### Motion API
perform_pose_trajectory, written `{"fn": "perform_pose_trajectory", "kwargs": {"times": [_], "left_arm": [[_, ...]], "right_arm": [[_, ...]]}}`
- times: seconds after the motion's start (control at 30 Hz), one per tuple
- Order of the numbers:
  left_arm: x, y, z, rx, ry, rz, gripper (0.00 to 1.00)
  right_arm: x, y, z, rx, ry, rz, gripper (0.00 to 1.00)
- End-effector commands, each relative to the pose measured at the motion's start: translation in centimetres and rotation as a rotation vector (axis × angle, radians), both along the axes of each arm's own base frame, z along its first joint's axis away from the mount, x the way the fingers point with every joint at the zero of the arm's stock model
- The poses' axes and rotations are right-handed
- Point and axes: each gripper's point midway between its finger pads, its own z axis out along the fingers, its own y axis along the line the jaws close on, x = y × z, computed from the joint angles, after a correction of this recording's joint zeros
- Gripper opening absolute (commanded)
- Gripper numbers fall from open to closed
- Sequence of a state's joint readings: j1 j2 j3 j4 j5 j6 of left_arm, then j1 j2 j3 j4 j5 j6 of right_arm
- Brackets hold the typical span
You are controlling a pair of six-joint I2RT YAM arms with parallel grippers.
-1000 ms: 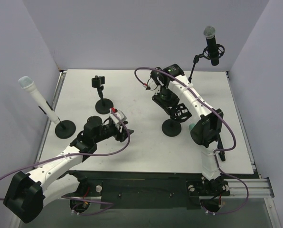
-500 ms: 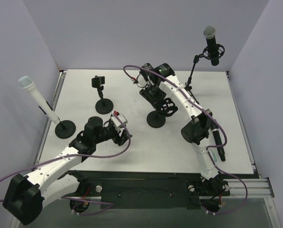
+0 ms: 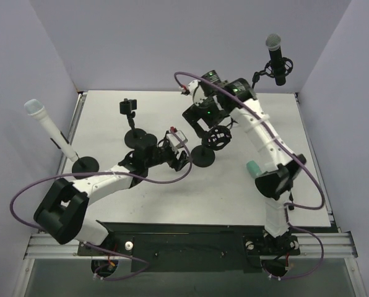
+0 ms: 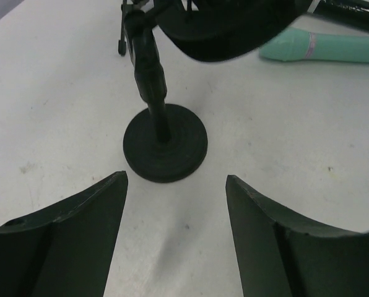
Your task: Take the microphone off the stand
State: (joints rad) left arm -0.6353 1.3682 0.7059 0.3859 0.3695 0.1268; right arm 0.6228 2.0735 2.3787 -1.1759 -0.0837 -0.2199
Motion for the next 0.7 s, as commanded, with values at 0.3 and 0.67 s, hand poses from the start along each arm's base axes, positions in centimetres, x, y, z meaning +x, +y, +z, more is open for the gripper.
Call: {"fn": "perform_pose_trajectory", "kwargs": {"times": [0.3, 0.67], "left_arm": [[6.9, -7.6, 3.2, -0.14, -0.146, 0.011, 0.74], [10.2, -8.4, 2.0, -0.141, -0.195, 0.067, 0.55]], "right_arm": [[-6.0, -12.2, 11.5, 0.124, -0.273, -0.184, 0.93], [-7.1, -17.3, 10.3, 0.086, -0.23, -0.358, 0.91]]}}
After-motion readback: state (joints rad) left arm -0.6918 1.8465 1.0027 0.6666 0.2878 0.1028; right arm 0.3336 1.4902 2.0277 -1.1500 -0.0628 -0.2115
